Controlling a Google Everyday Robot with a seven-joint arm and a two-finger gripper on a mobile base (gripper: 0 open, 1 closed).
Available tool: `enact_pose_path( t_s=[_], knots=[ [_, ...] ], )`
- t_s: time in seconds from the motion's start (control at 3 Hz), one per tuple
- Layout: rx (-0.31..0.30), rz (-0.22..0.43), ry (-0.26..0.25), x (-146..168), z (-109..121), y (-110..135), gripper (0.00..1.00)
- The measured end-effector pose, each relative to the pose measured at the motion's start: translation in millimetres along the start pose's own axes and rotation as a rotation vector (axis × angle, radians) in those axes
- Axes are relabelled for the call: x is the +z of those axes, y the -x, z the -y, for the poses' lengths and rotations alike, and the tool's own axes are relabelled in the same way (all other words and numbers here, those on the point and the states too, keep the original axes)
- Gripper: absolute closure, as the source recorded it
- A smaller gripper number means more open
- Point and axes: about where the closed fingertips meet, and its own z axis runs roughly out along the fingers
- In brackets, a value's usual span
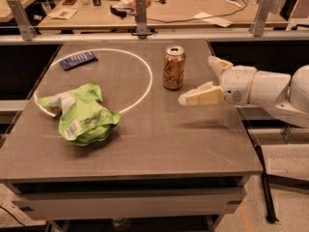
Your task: Move orange can near green rice chip bag
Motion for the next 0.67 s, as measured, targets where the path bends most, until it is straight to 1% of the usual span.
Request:
enact_pose_path(
  t_s=[0.67],
  knots=[
    [-0.016,-0.005,0.042,41,23,-4,0.0]
  ],
)
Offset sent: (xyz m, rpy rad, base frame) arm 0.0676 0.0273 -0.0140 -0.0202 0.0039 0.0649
